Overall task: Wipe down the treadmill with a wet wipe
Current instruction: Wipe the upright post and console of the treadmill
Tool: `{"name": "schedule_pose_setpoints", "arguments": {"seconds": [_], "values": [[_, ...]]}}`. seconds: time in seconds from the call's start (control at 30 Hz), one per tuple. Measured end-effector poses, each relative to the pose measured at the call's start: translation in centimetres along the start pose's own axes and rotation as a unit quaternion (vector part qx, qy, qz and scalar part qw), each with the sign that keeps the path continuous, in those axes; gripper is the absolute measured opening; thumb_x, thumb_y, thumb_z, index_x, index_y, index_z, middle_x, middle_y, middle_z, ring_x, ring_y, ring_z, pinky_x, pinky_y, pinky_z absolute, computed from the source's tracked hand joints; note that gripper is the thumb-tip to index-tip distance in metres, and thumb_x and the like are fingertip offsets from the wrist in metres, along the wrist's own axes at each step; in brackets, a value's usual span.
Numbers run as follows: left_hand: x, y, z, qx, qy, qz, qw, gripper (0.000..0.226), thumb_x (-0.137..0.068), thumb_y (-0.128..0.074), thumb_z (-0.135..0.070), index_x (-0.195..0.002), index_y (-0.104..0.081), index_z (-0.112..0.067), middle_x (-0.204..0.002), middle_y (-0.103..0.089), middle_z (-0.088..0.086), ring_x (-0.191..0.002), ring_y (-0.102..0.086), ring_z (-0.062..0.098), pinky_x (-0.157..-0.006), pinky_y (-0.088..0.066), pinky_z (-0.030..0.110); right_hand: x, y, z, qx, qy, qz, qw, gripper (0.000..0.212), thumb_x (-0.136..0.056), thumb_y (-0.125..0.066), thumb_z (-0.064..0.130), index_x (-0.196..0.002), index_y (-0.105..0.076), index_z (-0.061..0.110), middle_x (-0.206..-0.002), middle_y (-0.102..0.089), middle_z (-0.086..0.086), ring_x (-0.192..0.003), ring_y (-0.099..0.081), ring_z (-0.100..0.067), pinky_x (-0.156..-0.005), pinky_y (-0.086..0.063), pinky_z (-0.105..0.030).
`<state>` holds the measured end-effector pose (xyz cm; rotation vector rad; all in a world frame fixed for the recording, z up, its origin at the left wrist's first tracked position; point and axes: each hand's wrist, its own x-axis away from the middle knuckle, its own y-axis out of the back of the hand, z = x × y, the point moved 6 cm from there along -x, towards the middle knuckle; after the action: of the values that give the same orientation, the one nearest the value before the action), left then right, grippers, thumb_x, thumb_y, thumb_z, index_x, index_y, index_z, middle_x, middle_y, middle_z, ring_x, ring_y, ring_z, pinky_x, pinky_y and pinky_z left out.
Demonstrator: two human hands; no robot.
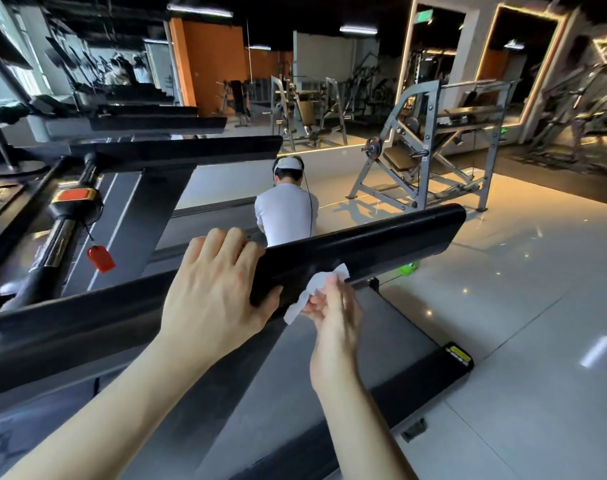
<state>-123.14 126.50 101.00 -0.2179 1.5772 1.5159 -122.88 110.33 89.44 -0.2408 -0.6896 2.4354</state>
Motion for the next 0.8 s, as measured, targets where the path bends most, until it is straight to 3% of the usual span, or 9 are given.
{"name": "schedule_pose_setpoints", "arguments": {"seconds": [0.07, 0.13, 0.23, 0.3, 0.37, 0.53, 0.7, 0.8], "values": [[0.0, 0.0, 0.0, 0.0, -0.001, 0.003, 1.0, 0.045, -0.083, -0.07, -0.049, -0.098, -0.064, -0.008, -0.093, -0.052, 0.007, -0.086, -0.047, 0.031, -0.079, -0.041, 0.044, -0.7, 0.9, -0.1, -0.005, -0.022, 0.004, 1.0, 0.026, -0.1, -0.063, 0.014, -0.075, -0.069, 0.016, -0.073, -0.062, -0.004, -0.067, -0.063, -0.012, -0.068, -0.055, -0.024], [0.0, 0.0, -0.1, 0.001, 0.0, 0.006, 1.0, 0.044, -0.083, -0.07, -0.049, -0.098, -0.063, -0.008, -0.093, -0.051, 0.007, -0.086, -0.047, 0.032, -0.08, -0.041, 0.045, -1.8, 1.8, -0.2, -0.021, -0.056, 0.007, 0.998, 0.014, -0.093, -0.068, 0.013, -0.081, -0.066, 0.008, -0.078, -0.058, -0.01, -0.073, -0.06, -0.02, -0.075, -0.055, -0.029], [0.0, 0.2, -0.1, 0.004, -0.003, 0.008, 1.0, 0.044, -0.083, -0.071, -0.048, -0.099, -0.063, -0.008, -0.093, -0.051, 0.007, -0.086, -0.047, 0.032, -0.079, -0.041, 0.044, -2.3, 2.6, -0.9, -0.104, -0.103, 0.008, 0.989, 0.023, -0.076, -0.075, 0.015, -0.092, -0.061, 0.005, -0.08, -0.053, -0.011, -0.074, -0.051, -0.024, -0.075, -0.047, -0.029], [0.0, 0.2, -0.1, 0.002, -0.004, 0.009, 1.0, 0.044, -0.083, -0.07, -0.049, -0.099, -0.064, -0.008, -0.093, -0.051, 0.007, -0.086, -0.047, 0.032, -0.079, -0.04, 0.044, -2.6, 2.6, -1.6, -0.165, -0.128, 0.014, 0.978, 0.009, -0.084, -0.065, 0.004, -0.078, -0.062, 0.01, -0.079, -0.053, -0.007, -0.069, -0.047, -0.022, -0.074, -0.042, -0.027], [0.0, 0.1, 0.0, -0.002, -0.002, 0.006, 1.0, 0.045, -0.084, -0.067, -0.05, -0.1, -0.064, -0.008, -0.093, -0.052, 0.007, -0.087, -0.048, 0.033, -0.079, -0.04, 0.045, -2.9, 2.7, -2.6, -0.19, -0.15, 0.02, 0.97, 0.029, -0.089, -0.053, -0.007, -0.071, -0.052, 0.016, -0.075, -0.05, -0.004, -0.06, -0.041, -0.017, -0.068, -0.039, -0.023], [0.1, 0.2, 0.0, -0.003, 0.016, 0.005, 1.0, 0.046, -0.083, -0.066, -0.051, -0.101, -0.066, -0.008, -0.095, -0.054, 0.007, -0.088, -0.05, 0.034, -0.081, -0.042, 0.046, -3.9, 3.0, -2.7, -0.233, -0.2, 0.039, 0.951, 0.036, -0.094, -0.042, -0.013, -0.075, -0.044, 0.018, -0.063, -0.042, 0.003, -0.048, -0.036, -0.008, -0.055, -0.043, -0.014], [-1.4, -0.1, -0.3, 0.074, 0.092, 0.021, 0.993, 0.04, -0.083, -0.065, -0.055, -0.097, -0.067, -0.017, -0.094, -0.055, -0.001, -0.089, -0.052, 0.027, -0.081, -0.045, 0.043, -9.9, 7.5, 0.0, -0.226, -0.173, -0.054, 0.957, 0.038, -0.093, -0.035, -0.015, -0.074, -0.043, 0.018, -0.062, -0.037, 0.003, -0.045, -0.036, -0.011, -0.049, -0.039, -0.015], [-3.1, -0.8, -2.0, 0.101, 0.106, 0.028, 0.989, 0.044, -0.084, -0.064, -0.055, -0.103, -0.069, -0.017, -0.099, -0.058, -0.002, -0.093, -0.055, 0.027, -0.083, -0.049, 0.045, -12.4, 9.6, 2.6, -0.202, -0.122, -0.11, 0.965, 0.038, -0.089, -0.045, -0.012, -0.071, -0.054, 0.02, -0.071, -0.047, 0.002, -0.049, -0.043, -0.013, -0.055, -0.043, -0.017]]}}
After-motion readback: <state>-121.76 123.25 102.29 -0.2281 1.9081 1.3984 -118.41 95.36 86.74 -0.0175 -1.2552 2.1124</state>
